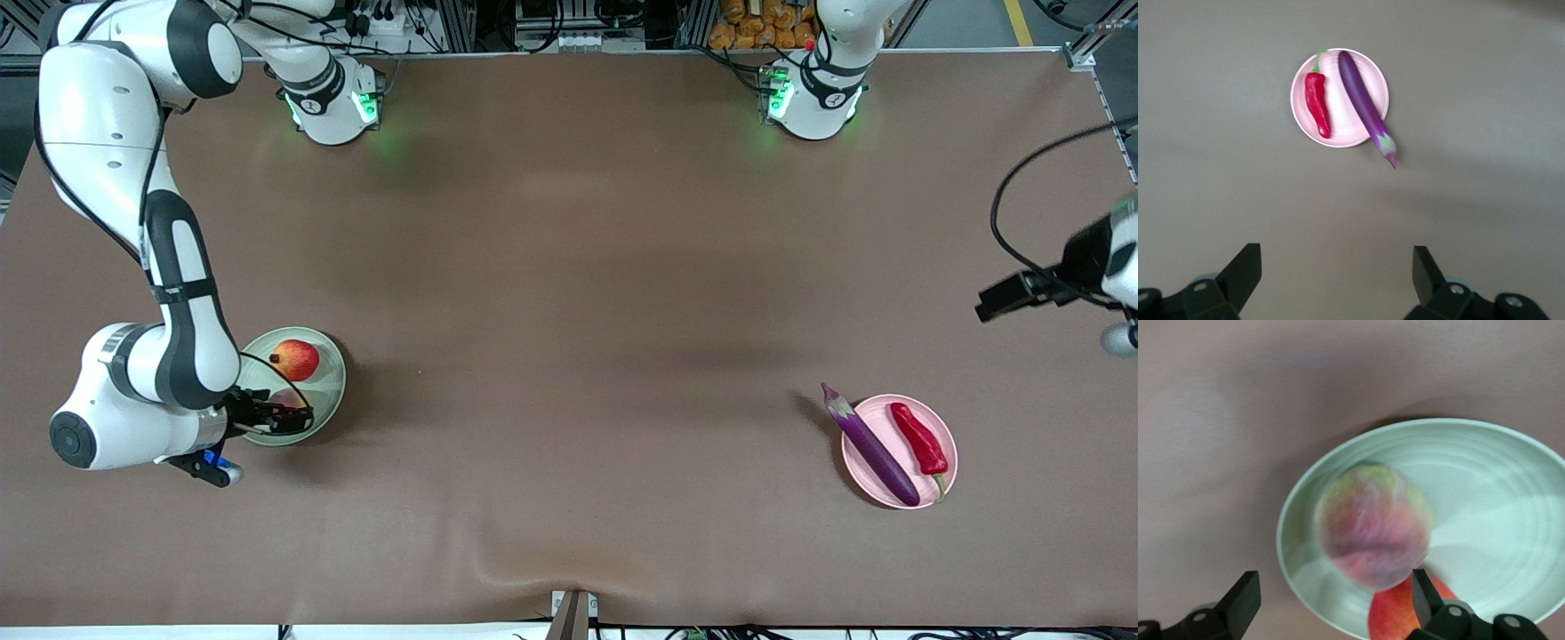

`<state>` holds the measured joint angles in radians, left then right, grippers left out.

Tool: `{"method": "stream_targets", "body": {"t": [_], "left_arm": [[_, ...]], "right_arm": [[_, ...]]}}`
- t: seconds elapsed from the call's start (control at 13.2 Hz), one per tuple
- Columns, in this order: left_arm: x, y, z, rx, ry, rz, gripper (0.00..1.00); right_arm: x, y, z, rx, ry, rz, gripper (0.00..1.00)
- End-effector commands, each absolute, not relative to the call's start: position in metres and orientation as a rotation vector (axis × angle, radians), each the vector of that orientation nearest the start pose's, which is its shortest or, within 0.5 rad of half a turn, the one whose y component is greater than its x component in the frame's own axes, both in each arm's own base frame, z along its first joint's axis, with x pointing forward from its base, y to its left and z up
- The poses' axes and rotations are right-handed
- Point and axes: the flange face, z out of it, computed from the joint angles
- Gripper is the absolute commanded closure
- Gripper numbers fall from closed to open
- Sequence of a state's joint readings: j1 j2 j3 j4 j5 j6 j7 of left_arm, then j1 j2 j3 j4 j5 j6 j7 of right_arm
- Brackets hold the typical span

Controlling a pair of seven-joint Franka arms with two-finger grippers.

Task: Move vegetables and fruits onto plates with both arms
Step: 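Lower the peach onto the green plate and open the right gripper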

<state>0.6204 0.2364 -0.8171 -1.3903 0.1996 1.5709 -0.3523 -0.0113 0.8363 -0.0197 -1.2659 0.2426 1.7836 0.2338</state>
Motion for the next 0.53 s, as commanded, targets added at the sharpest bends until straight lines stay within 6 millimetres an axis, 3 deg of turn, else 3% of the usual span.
{"method": "stream_targets", "body": {"t": [0.0, 0.15, 0.3, 0.38, 0.45], "left_arm": [[0.586, -0.063, 0.636, -3.083, -0.218, -0.069, 0.00], [0.579, -0.065, 0.641, -3.069, -0.208, -0.043, 0.00], [0.572, -0.077, 0.650, -3.062, -0.190, -0.071, 0.00], [0.571, -0.078, 0.648, -3.048, -0.169, -0.066, 0.00], [0.563, -0.081, 0.656, -3.022, -0.128, -0.084, 0.00]], "right_arm": [[0.721, 0.008, 0.269, -2.854, 0.467, 0.449, 0.00], [0.733, 0.009, 0.312, -2.873, 0.421, 0.395, 0.00], [0.735, -0.003, 0.361, -2.872, 0.359, 0.410, 0.00], [0.728, -0.006, 0.392, -2.879, 0.317, 0.423, 0.00], [0.719, -0.012, 0.436, -2.910, 0.299, 0.371, 0.00]]}}
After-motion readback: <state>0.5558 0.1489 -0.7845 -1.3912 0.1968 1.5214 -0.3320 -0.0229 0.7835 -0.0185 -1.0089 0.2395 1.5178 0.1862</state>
